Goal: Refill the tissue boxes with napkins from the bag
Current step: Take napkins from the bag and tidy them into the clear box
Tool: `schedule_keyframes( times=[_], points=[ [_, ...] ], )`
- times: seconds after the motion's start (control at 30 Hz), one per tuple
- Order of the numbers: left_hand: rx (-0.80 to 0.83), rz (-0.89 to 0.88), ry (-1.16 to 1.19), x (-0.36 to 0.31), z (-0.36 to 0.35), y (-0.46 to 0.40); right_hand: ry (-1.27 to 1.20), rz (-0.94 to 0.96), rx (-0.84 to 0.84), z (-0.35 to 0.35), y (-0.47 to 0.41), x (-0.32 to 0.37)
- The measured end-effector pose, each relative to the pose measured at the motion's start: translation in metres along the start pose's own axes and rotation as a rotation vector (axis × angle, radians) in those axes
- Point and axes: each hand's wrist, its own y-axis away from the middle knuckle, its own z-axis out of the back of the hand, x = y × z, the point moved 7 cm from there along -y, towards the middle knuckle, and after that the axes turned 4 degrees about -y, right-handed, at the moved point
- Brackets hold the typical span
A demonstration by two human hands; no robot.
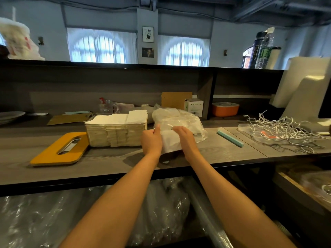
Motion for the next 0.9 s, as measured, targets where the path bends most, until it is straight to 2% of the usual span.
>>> schedule_keyframes(
  times=[0.07, 0.13, 0.33, 0.4, 0.5, 0.6, 0.7, 0.8, 0.9],
  points=[
    [-0.013, 0.014, 0.047, 0.003, 0.002, -0.002, 0.021, -0.028, 0.086, -0.003, 0.001, -0.004],
    [0.029, 0.011, 0.065, 0.005, -0.002, -0.003, -0.049, -0.09, 0.075, 0.001, -0.003, -0.011],
    [0.392, -0.101, 0.092, -0.001, -0.032, 0.003, -0.439, -0.155, -0.186, 0.031, -0.01, -0.025],
    [0.491, -0.091, 0.083, -0.004, -0.04, 0.008, -0.443, -0.133, -0.167, 0.032, -0.008, -0.019],
    [0.528, -0.021, 0.049, -0.002, -0.047, 0.011, -0.343, -0.144, -0.123, 0.017, -0.005, -0.012],
    [0.497, 0.011, -0.015, -0.002, -0.05, 0.01, -0.255, -0.186, -0.05, 0.0, 0.0, -0.01],
    [0.348, 0.038, 0.029, 0.0, -0.039, 0.001, -0.308, -0.184, 0.015, -0.01, 0.001, -0.01],
    [0.185, 0.071, 0.105, 0.006, -0.024, -0.005, -0.083, -0.142, 0.12, -0.017, 0.004, -0.01],
    [0.135, 0.105, 0.156, 0.008, -0.018, -0.004, 0.134, -0.028, 0.214, -0.021, 0.008, -0.006]
  ],
)
